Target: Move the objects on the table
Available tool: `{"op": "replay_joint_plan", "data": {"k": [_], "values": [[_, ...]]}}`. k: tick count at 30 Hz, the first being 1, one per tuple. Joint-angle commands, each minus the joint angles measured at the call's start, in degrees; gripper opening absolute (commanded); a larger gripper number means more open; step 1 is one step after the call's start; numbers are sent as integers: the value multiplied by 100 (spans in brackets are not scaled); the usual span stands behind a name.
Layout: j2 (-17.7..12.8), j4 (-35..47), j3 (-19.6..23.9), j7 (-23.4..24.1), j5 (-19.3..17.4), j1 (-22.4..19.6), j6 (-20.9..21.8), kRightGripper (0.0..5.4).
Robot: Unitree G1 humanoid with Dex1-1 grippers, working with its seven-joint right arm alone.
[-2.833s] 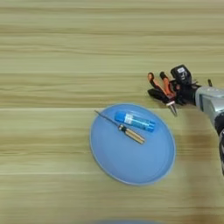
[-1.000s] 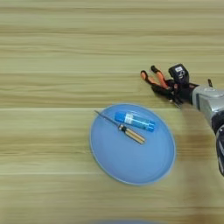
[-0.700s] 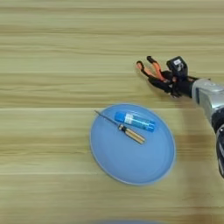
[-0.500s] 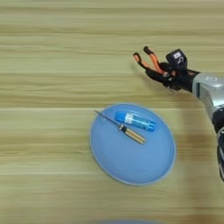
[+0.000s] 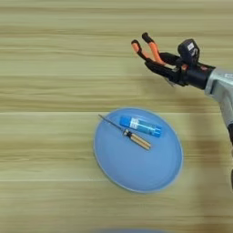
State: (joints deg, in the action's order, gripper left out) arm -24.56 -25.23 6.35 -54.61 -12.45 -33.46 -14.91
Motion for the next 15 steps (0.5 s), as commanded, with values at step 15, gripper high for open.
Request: {"op": "replay_joint_plan", "data": {"k": [15], "values": [[-477, 2572, 64, -1140, -1473, 598, -1121, 238]]}}
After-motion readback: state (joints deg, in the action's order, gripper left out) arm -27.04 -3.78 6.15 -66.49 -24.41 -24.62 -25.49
